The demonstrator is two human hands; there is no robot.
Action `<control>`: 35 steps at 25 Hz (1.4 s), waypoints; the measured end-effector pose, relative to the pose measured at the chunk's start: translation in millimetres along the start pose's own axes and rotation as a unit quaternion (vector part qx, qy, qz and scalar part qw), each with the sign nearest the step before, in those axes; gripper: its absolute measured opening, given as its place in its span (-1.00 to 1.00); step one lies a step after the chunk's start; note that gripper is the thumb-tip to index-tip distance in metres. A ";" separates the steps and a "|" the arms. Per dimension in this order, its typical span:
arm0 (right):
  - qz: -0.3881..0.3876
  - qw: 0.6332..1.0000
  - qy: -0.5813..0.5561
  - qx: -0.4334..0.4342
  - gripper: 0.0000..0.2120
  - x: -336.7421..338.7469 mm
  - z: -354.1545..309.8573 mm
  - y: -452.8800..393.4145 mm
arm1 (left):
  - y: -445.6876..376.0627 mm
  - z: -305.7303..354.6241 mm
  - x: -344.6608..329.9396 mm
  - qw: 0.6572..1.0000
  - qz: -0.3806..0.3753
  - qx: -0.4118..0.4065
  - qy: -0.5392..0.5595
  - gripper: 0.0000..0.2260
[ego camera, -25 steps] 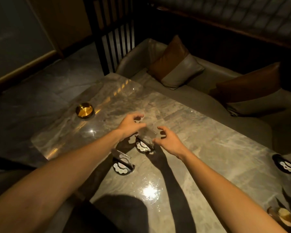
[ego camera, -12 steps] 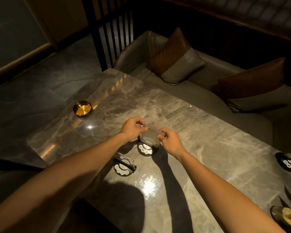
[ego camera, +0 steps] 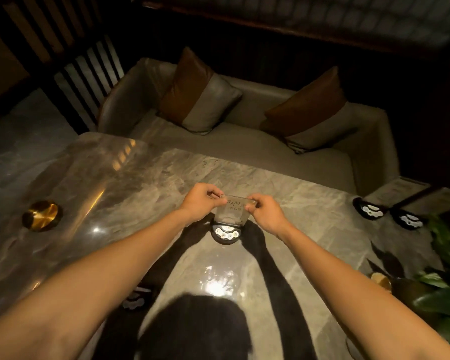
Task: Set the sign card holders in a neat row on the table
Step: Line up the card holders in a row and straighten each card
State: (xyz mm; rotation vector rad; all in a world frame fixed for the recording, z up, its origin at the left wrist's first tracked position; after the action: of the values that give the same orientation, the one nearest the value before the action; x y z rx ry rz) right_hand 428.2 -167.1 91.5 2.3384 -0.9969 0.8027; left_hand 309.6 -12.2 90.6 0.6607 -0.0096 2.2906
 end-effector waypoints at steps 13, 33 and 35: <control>0.145 0.985 0.075 -0.047 -0.85 241.2 159.7 -67.9 | -67.5 170.4 -249.3 0.995 -0.055 -0.081 0.007 -0.86; 0.074 0.950 0.303 0.007 -0.66 296.2 232.3 -137.5 | -119.1 195.2 -367.7 0.986 -0.144 -0.051 -0.066 -0.57; 0.082 0.943 0.322 0.001 -0.60 296.6 228.8 -133.7 | -112.8 196.9 -350.7 0.983 -0.163 -0.042 -0.074 -0.56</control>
State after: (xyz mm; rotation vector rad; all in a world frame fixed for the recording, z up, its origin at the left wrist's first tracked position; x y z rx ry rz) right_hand 771.9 -367.0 100.8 1.7925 -0.8854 1.5029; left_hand 682.6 -199.9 78.5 0.7284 -0.0634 1.9134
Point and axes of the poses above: each hand's wrist, its own y-axis away from the middle knuckle, its own x-axis out of the back of the hand, z = x × y, the point moved 7 cm from there along -y, towards the middle knuckle, and after that the axes turned 12 degrees about z, right-handed, at the moved point
